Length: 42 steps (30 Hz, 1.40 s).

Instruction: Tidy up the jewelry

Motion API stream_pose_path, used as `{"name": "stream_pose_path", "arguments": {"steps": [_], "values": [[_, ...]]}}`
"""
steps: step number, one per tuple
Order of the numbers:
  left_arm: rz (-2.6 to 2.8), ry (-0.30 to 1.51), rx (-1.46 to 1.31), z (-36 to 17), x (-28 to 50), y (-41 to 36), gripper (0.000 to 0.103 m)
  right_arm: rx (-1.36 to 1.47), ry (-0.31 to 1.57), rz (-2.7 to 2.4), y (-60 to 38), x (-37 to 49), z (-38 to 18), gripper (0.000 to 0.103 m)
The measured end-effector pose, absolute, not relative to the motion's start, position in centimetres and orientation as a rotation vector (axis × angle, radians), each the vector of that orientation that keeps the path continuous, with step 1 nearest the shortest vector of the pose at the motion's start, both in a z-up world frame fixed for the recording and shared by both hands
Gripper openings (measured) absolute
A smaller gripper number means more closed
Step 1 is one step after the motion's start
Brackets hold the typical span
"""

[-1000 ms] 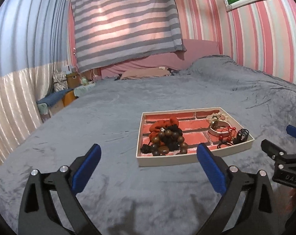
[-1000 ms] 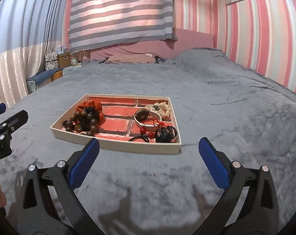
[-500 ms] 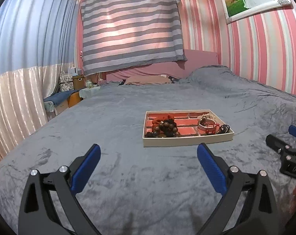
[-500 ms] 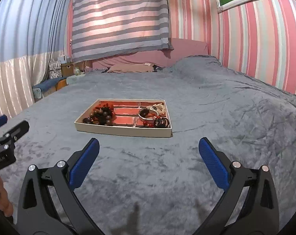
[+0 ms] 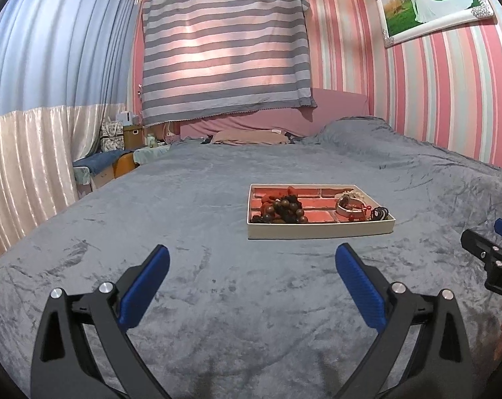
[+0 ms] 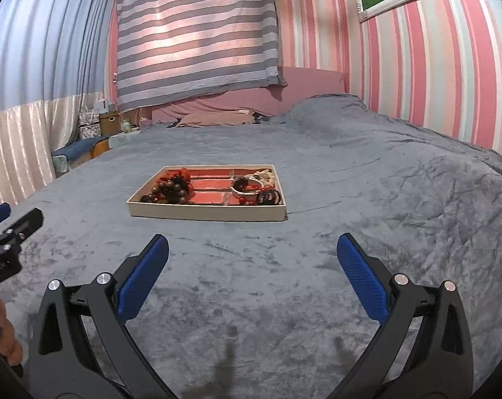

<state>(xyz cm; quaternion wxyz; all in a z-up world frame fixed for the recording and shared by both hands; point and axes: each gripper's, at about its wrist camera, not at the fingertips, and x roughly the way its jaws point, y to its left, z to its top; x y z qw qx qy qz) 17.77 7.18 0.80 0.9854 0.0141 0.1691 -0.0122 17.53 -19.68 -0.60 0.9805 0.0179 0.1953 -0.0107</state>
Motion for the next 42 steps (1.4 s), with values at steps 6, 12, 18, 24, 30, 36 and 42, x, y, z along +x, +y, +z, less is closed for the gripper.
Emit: {"name": "stream_pose_path", "arguments": {"steps": [6,12,18,24,30,36,42], "values": [[-0.018,0.332,0.034,1.00,17.18,7.29,0.098,0.030,0.384,-0.052,-19.96,17.46,-0.78,0.099],[-0.007,0.329,0.044,1.03,17.20,7.12,0.098,0.006,0.357,-0.067,-19.70,17.08,-0.64,0.099],[-0.006,0.322,0.046,0.93,17.26,7.22,0.098,-0.009,0.335,-0.069,-19.39,16.74,-0.53,0.099],[-0.004,0.326,0.049,0.81,17.44,7.10,0.098,-0.014,0.332,-0.070,-19.21,16.75,-0.51,0.099],[-0.004,0.320,0.053,0.78,17.46,7.08,0.098,-0.009,0.332,-0.072,-19.16,16.83,-0.67,0.099],[-0.005,0.320,0.049,0.69,17.48,7.08,0.098,-0.011,0.332,-0.071,-19.25,16.86,-0.66,0.099],[-0.001,0.324,0.032,0.66,17.65,7.41,0.098,-0.010,0.337,-0.069,-19.36,16.86,-0.61,0.099]]}}
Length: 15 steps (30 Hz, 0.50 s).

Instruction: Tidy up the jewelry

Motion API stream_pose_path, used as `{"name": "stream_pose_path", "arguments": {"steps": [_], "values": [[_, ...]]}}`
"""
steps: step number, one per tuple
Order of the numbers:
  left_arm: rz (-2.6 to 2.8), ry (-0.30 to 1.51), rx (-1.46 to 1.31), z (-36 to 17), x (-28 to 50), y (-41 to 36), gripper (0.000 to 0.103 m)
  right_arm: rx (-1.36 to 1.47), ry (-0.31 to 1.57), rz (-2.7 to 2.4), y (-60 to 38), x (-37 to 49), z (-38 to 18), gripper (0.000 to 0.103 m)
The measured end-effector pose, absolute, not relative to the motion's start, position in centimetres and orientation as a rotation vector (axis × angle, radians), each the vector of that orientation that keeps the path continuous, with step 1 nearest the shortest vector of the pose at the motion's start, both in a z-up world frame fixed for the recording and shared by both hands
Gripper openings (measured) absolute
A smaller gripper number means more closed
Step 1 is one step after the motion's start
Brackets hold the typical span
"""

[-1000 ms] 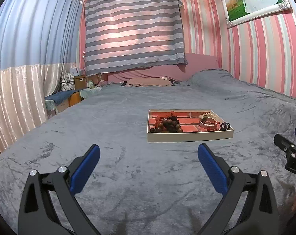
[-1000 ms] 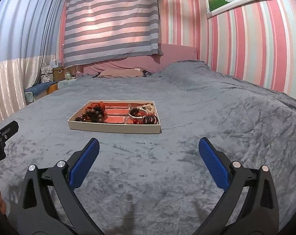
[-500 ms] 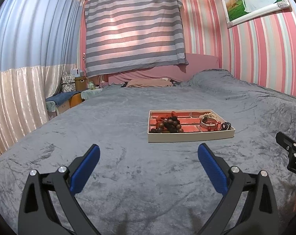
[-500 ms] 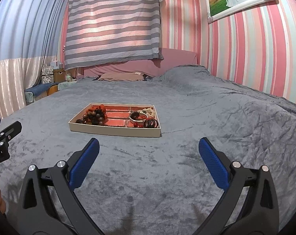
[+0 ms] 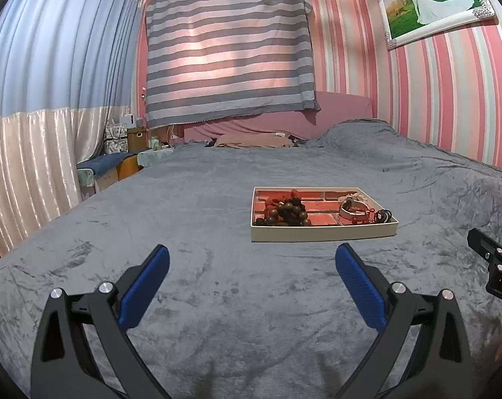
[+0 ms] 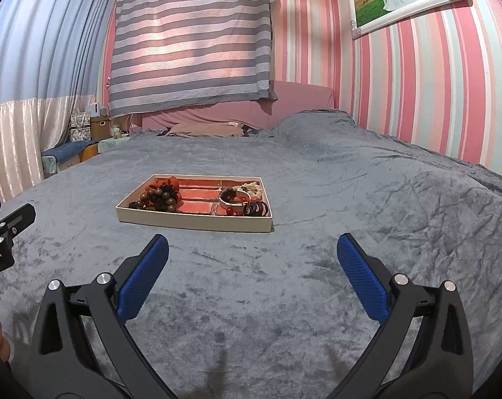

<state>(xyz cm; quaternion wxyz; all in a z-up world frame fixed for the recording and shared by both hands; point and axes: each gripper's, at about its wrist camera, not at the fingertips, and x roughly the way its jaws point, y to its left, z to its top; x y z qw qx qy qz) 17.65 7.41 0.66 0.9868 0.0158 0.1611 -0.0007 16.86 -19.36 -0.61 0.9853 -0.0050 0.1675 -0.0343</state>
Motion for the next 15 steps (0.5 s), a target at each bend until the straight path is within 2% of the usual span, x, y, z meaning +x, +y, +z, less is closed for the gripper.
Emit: {"name": "stream_pose_path", "arguments": {"steps": [15], "values": [[-0.003,0.315,0.055,0.43,17.49,6.80,0.098,-0.014,0.334,-0.072,-19.45,16.87,-0.60,0.099]]}}
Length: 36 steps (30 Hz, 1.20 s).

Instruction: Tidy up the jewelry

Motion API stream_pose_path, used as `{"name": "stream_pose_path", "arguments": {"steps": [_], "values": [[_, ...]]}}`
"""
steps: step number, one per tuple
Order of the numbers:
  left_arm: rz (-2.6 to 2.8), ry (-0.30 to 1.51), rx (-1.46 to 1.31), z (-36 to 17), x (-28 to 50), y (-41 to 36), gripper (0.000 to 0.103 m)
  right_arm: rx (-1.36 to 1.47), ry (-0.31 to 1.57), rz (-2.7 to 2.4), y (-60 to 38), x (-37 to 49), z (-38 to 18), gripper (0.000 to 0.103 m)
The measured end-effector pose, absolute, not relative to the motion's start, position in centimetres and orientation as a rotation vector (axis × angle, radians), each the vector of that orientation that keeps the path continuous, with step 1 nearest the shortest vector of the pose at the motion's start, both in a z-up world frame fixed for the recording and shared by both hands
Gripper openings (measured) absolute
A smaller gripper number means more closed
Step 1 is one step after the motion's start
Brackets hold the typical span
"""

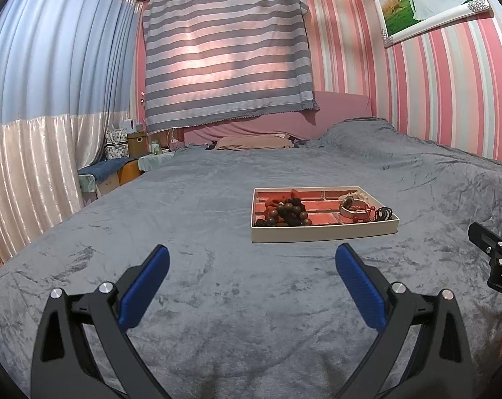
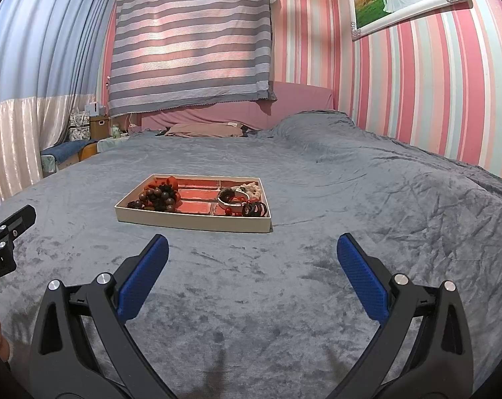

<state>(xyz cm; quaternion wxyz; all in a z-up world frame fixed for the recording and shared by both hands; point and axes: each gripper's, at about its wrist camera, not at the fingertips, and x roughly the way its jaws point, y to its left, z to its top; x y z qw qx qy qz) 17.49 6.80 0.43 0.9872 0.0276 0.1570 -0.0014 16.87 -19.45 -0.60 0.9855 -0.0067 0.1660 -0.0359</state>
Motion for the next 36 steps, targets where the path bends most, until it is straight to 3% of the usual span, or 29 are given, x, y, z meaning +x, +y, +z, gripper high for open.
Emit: {"name": "stream_pose_path", "arguments": {"steps": [36], "values": [[-0.004,0.315,0.061,0.29,17.36,6.76,0.098,-0.014,0.336,-0.079,-20.08,16.86,-0.83,0.099]]}}
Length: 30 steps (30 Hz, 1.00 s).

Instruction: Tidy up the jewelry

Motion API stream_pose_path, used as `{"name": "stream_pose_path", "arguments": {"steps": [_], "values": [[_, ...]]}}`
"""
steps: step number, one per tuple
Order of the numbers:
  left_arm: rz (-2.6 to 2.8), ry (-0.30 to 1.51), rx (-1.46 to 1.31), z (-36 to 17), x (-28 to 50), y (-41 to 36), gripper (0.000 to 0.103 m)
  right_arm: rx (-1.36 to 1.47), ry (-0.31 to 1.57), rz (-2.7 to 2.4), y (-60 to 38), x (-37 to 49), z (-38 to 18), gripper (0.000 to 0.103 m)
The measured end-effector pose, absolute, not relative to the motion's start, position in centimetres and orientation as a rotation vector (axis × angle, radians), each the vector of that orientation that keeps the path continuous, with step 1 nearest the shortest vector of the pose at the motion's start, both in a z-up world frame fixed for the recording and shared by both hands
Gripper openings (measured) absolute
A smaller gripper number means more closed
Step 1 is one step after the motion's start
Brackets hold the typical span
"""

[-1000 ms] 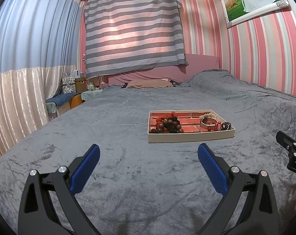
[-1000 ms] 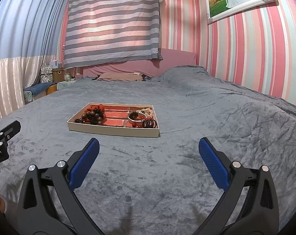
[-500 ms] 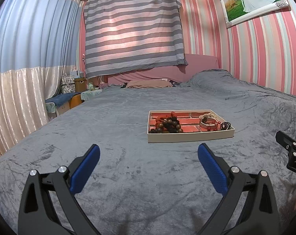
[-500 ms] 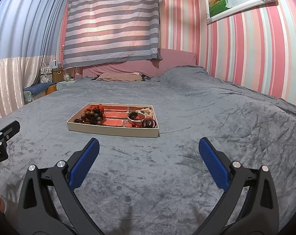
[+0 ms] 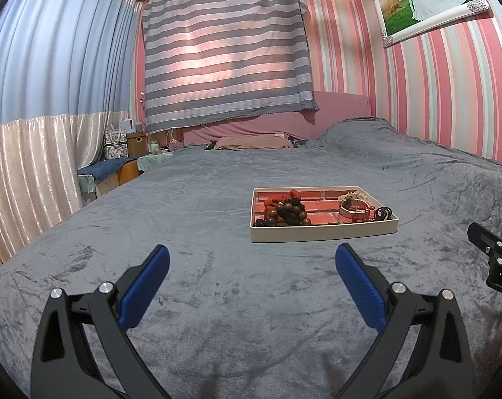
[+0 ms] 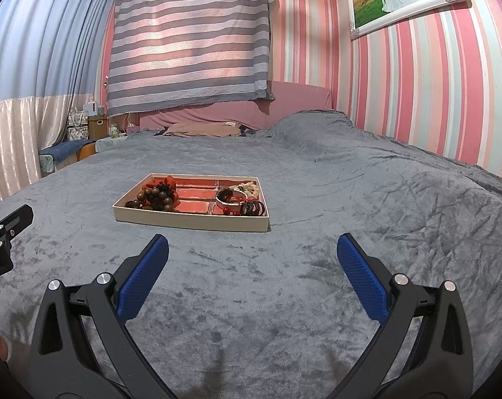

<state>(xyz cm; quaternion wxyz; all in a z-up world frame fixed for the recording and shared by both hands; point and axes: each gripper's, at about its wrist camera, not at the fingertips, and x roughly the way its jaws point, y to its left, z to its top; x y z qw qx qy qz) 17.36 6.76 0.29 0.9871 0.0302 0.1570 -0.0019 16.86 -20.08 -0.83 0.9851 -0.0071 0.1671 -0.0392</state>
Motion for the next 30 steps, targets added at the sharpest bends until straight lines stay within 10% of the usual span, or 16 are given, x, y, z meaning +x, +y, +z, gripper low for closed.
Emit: {"name": "stream_pose_path", "arguments": {"steps": [30], "values": [[-0.008,0.317,0.059,0.39,17.36,7.04,0.098,-0.024,0.331,-0.082,-19.84,16.87,-0.96,0.099]]}}
